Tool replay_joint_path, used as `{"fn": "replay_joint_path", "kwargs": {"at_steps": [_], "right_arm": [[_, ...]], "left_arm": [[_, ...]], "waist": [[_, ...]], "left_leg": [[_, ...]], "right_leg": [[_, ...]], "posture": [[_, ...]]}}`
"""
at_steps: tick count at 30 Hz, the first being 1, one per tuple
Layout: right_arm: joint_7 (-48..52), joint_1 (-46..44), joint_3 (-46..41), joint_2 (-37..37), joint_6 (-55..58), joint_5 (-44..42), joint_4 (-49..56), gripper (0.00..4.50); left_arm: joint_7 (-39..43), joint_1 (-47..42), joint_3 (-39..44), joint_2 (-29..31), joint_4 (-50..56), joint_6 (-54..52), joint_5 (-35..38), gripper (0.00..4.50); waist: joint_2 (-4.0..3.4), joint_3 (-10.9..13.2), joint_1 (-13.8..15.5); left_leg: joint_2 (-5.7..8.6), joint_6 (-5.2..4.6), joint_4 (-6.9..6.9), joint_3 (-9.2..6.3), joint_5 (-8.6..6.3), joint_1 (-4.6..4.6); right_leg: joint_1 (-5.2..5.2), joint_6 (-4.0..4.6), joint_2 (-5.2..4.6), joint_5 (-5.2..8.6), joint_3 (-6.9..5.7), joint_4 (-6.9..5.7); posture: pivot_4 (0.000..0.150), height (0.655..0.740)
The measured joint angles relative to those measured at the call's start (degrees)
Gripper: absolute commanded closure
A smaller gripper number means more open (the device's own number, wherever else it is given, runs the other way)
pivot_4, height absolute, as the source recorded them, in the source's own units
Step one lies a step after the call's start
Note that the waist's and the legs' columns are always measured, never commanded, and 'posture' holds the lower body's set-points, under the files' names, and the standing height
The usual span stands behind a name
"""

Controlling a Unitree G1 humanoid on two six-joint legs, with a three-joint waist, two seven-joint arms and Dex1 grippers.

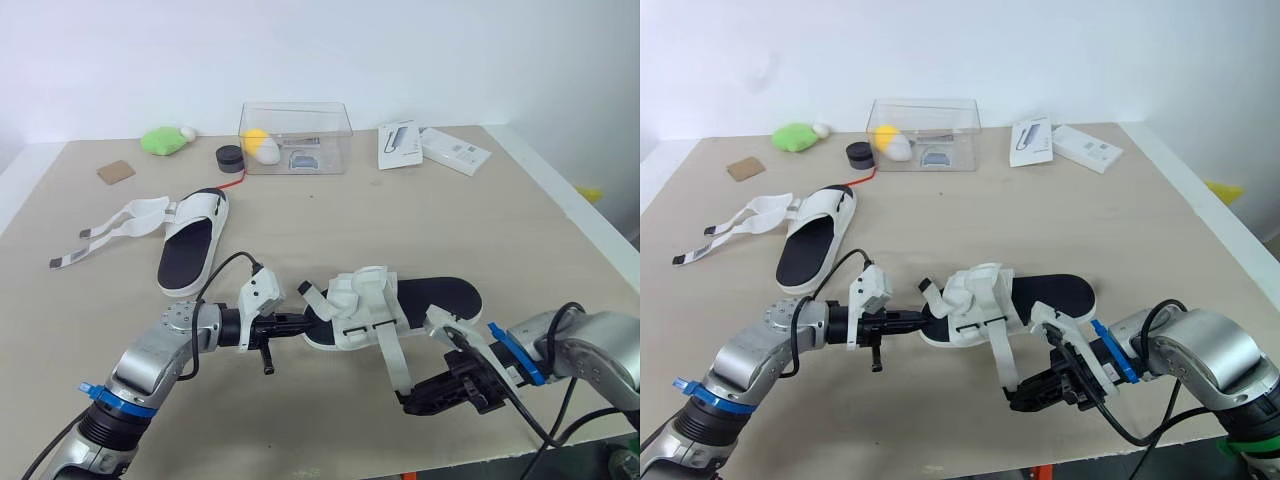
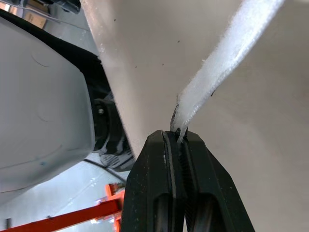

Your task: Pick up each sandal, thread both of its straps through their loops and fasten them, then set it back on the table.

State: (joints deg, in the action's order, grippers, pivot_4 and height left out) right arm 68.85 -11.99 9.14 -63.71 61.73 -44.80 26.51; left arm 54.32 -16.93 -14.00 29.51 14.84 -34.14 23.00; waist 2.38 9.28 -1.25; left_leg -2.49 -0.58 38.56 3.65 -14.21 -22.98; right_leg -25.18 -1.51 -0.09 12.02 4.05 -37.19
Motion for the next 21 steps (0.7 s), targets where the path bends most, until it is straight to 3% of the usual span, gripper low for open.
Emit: {"fn": "replay_joint_path", "kwargs": {"at_steps": [1,2,4,7,8,10,13,21], "right_arm": [[0.5,1.5,-0.7,0.0,-2.7,0.8,0.1,4.45],[1.2,2.7,-1.4,0.0,-4.8,1.2,0.4,3.71],[1.9,5.1,-3.4,-0.4,-9.2,2.6,1.1,3.12],[3.1,9.9,-5.0,-2.0,-18.2,7.9,1.3,1.78],[3.9,12.6,-5.8,-1.8,-25.7,11.5,0.2,1.4],[6.1,16.3,-7.5,-0.9,-41.0,18.4,-5.1,0.22],[8.2,16.1,-10.0,1.4,-62.6,25.4,-14.6,0.05],[8.2,1.3,-9.7,7.1,-115.6,36.3,-36.7,0.05]], "left_arm": [[0.0,0.0,0.0,0.0,0.0,0.0,0.0,4.5],[0.0,0.0,0.0,0.0,0.0,0.0,0.0,4.5],[0.0,0.0,0.0,0.0,0.1,0.0,0.0,4.5],[-0.2,0.2,-0.1,0.0,0.4,-0.1,0.0,4.5],[-0.2,0.4,-0.1,0.0,0.6,-0.1,0.0,4.5],[-0.3,0.7,0.0,0.0,0.9,-0.1,0.1,4.5],[-0.3,1.2,0.1,0.1,1.4,-0.7,0.2,4.5],[0.0,1.5,-0.2,0.1,1.5,-0.8,0.2,4.5]], "waist": [[0.0,0.0,0.0],[-0.01,0.0,0.0],[0.0,0.0,0.0],[0.0,0.0,0.0],[0.02,0.0,0.0],[0.0,0.0,0.0],[0.03,0.0,-0.1],[-0.01,0.1,-0.3]], "left_leg": [[0.0,0.01,-0.01,0.01,-0.01,0.0],[0.0,0.01,-0.01,0.0,-0.01,-0.01],[0.0,0.01,0.0,0.0,-0.01,-0.01],[0.04,0.01,0.0,0.0,-0.01,0.0],[0.06,0.01,0.01,0.01,-0.01,0.01],[0.09,0.01,0.0,0.04,-0.01,0.05],[0.11,0.01,0.01,0.12,-0.01,0.22],[0.08,0.01,-0.07,0.24,-0.01,0.91]], "right_leg": [[-0.02,-0.01,0.0,0.02,0.01,0.0],[-0.02,-0.02,-0.01,0.02,0.01,0.0],[0.0,-0.03,-0.02,0.02,0.01,0.0],[0.01,-0.03,-0.06,0.02,-0.01,0.0],[0.04,-0.03,-0.06,0.03,-0.03,0.01],[0.06,-0.01,-0.08,0.05,-0.01,0.04],[0.17,0.02,-0.08,0.06,0.08,0.04],[0.85,0.28,-0.05,0.2,0.07,0.04]], "posture": [[0.15,0.74],[0.15,0.74],[0.15,0.74],[0.15,0.74],[0.15,0.74],[0.15,0.74],[0.15,0.74],[0.15,0.74]]}}
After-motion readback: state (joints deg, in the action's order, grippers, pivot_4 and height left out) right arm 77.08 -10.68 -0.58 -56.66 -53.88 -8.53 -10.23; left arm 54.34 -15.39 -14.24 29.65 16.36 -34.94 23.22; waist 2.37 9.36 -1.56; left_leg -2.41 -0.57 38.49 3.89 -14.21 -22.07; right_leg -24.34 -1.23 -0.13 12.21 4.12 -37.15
